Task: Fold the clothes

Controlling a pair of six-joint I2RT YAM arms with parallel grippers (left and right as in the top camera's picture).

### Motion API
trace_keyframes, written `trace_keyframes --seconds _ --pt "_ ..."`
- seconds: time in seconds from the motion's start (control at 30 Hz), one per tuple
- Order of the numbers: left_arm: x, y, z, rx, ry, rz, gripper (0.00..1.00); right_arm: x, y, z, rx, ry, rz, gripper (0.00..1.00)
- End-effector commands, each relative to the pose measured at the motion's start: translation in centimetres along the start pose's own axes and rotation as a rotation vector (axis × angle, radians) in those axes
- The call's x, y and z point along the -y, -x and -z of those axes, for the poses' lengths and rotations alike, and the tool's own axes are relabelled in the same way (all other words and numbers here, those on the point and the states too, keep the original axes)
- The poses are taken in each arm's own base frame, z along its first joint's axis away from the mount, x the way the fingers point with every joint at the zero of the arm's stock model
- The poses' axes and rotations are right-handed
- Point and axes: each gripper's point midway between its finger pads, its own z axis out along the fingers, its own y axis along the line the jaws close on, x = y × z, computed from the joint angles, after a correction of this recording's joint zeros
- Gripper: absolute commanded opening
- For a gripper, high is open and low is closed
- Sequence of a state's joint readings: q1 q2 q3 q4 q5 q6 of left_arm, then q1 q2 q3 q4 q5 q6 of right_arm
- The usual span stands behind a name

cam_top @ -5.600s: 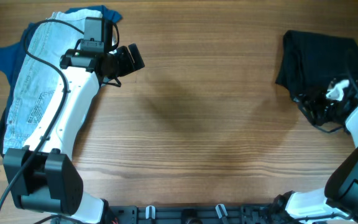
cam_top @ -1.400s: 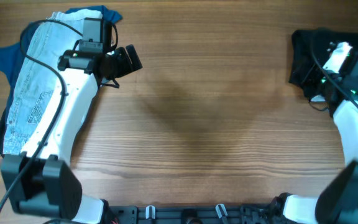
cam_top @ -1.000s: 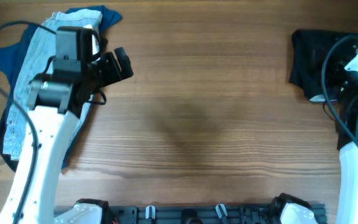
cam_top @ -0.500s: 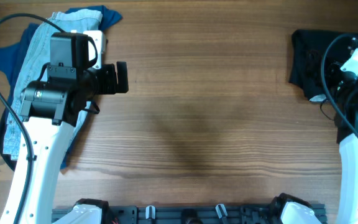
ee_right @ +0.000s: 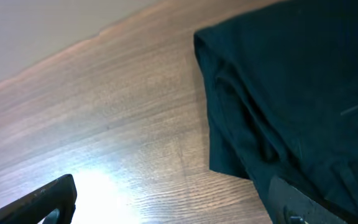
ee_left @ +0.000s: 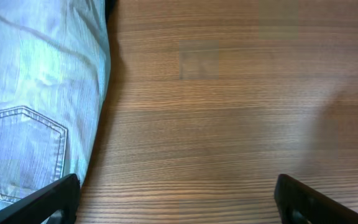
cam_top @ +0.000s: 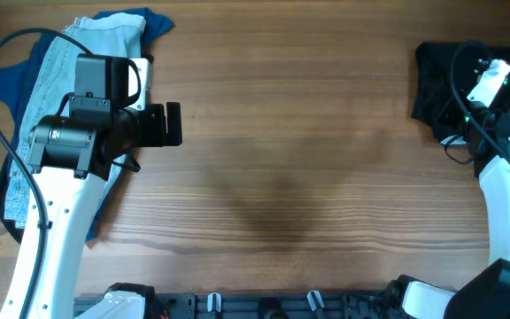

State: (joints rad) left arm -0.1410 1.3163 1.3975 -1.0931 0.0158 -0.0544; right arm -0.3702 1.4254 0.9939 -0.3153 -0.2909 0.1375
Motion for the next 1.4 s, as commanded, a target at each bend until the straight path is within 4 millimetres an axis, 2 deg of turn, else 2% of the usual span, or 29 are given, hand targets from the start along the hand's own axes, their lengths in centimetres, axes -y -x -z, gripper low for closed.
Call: trace_keyframes --seconds 0.0,0.1,0.17,0.27,0.33,0.43,0.57,0.73,0.97,1.2,1.37 --pt "-0.1 -0.1 0.3 0.007 -0.002 0.010 1.00 0.4 0.1 -0.6 -0.011 -0.009 -0.002 1.00" --pt "0.2 1.0 0.3 0.049 -0.020 0.009 1.00 0.6 -0.3 -1.0 -0.025 -0.011 -0.006 1.00" --pt "0.3 3.3 0.8 0.149 -0.024 0.007 1.00 0.6 -0.3 -1.1 -0.026 -0.011 -0.007 1.00" --pt "0.9 7.2 2.9 0.353 -0.048 -0.029 1.00 0.6 -0.3 -1.0 -0.026 -0.011 -0.006 1.00" --pt "1.2 9.1 5.1 0.516 -0.065 -0.032 1.00 0.6 -0.3 -1.1 -0.026 -0.011 -0.007 1.00" --pt "1.2 9.4 6.8 0.641 -0.077 -0.033 1.00 0.6 -0.3 -1.1 -0.026 -0.011 -0.007 1.00" --pt "0.9 7.4 8.0 0.798 -0.095 -0.036 1.00 0.6 -0.3 -1.1 -0.026 -0.011 -0.006 1.00" --pt "0.2 1.3 7.2 0.909 -0.152 -0.054 1.00 0.6 -0.3 -1.1 -0.026 -0.011 -0.007 1.00" --pt "-1.0 -4.0 5.6 0.992 -0.125 -0.045 1.00 0.6 -0.3 -1.1 -0.026 -0.011 -0.006 1.00" --pt "-1.4 -6.8 3.0 0.997 -0.122 -0.043 1.00 0.6 -0.3 -1.1 -0.026 -0.011 -0.006 1.00" --pt "-1.5 -7.9 2.0 1.006 -0.124 -0.042 1.00 0.6 -0.3 -1.1 -0.026 -0.011 -0.006 1.00"
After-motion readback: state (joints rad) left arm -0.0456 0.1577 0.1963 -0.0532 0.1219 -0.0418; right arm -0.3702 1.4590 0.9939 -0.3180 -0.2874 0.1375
